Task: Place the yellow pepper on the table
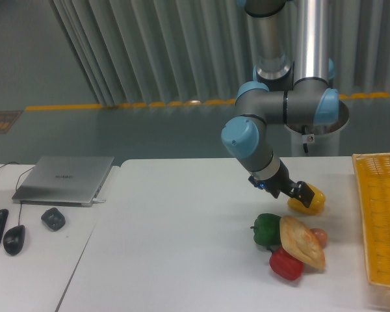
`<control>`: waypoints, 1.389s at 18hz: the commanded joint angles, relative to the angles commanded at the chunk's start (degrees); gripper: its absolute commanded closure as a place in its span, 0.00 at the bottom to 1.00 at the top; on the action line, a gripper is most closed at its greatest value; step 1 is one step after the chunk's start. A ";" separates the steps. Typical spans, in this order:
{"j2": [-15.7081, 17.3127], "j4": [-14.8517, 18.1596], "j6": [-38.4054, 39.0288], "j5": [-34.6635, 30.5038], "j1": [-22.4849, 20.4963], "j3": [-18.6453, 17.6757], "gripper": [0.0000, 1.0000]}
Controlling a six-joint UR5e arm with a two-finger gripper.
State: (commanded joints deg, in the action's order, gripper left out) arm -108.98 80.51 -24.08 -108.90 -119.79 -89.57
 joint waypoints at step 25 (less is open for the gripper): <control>5.18 0.00 -46.67 6.50 -27.07 2.47 0.00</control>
State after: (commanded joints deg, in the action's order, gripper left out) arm -103.80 80.51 -70.74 -102.39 -146.86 -87.10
